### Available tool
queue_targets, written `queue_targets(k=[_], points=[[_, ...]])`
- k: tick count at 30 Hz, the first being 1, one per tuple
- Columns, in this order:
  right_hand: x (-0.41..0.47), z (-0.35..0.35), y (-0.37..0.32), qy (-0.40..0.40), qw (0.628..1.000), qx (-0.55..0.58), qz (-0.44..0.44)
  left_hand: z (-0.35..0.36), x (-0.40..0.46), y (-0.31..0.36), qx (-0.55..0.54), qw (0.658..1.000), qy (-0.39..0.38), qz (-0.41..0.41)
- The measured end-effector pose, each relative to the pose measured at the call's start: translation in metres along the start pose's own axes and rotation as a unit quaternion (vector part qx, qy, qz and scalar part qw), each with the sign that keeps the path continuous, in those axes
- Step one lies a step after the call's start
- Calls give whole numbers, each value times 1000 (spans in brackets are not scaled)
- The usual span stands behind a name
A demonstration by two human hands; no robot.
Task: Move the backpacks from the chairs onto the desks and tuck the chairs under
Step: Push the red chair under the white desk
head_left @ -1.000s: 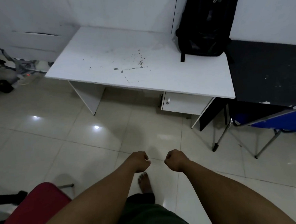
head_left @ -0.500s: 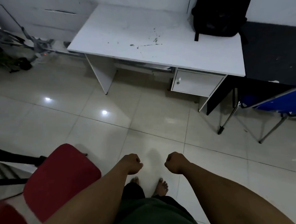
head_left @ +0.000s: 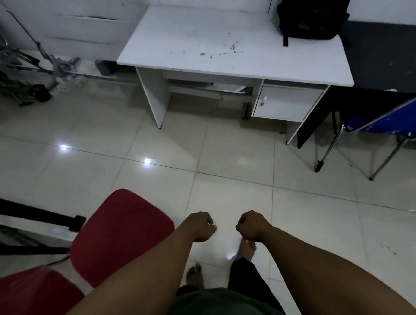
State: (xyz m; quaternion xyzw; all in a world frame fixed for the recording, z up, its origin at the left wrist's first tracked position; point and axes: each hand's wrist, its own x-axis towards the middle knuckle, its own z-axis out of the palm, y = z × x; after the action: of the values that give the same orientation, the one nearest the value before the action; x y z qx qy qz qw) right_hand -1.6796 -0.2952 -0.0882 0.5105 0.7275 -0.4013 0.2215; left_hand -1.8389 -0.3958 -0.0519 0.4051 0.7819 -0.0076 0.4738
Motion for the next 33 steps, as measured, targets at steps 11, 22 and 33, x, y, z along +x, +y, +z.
queue_targets(k=[11,22,33], points=[[-62,88,-26,-3,1000,-17,-8,35,-67,-91,32,999,3,-28],[-118,152,-16,2,999,-18,-31,86,-137,-114,23,999,30,-22],[-162,200,-15,6,999,-34,-19,118,-184,-157,26,999,33,-20]])
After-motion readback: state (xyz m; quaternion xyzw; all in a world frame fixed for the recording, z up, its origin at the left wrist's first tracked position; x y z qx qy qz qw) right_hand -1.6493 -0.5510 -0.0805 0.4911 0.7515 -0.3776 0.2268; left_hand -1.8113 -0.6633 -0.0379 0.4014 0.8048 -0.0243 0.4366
